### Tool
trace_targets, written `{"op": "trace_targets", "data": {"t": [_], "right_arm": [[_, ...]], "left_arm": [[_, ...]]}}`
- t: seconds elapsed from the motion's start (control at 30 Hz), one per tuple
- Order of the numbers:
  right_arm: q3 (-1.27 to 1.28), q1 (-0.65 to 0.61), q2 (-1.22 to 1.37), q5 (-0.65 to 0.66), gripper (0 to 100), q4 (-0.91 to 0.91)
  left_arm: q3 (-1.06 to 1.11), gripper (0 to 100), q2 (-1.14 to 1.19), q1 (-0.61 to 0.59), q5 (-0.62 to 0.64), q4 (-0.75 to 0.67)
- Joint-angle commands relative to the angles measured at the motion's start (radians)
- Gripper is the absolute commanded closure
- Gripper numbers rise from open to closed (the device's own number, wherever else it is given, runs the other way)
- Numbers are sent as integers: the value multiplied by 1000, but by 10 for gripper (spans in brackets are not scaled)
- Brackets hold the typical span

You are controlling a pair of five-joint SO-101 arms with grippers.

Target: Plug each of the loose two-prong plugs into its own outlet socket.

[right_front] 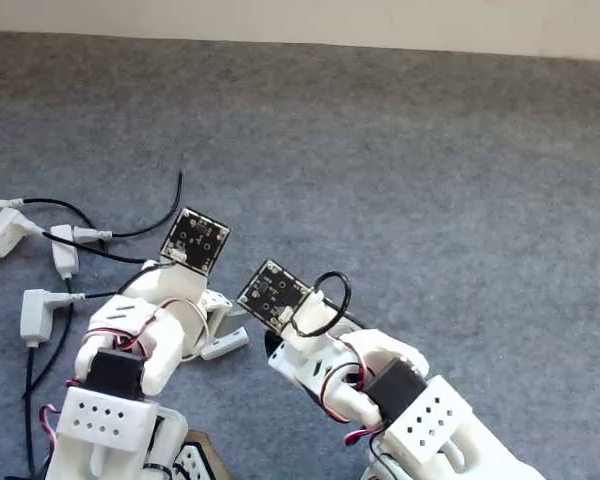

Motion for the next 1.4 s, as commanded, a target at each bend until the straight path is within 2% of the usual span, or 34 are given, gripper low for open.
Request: {"op": "trace_targets", "data": {"t": [0.0,0.63,0.7,0.9,1.1,1.37], "right_arm": [[-179,24,-24,-9,993,58],[-220,24,-19,18,993,122],[-222,24,-19,18,993,139],[-251,24,39,17,993,171],[-542,22,453,25,993,180],[-908,-24,845,315,993,229]], "left_arm": [[27,642,1,-10,-12,-23],[30,642,1,-8,-18,-20],[16,642,-7,-36,-41,-20],[-191,642,16,-387,-117,-17],[-412,642,305,-526,-201,75],[-736,642,763,-837,-416,75]]}}
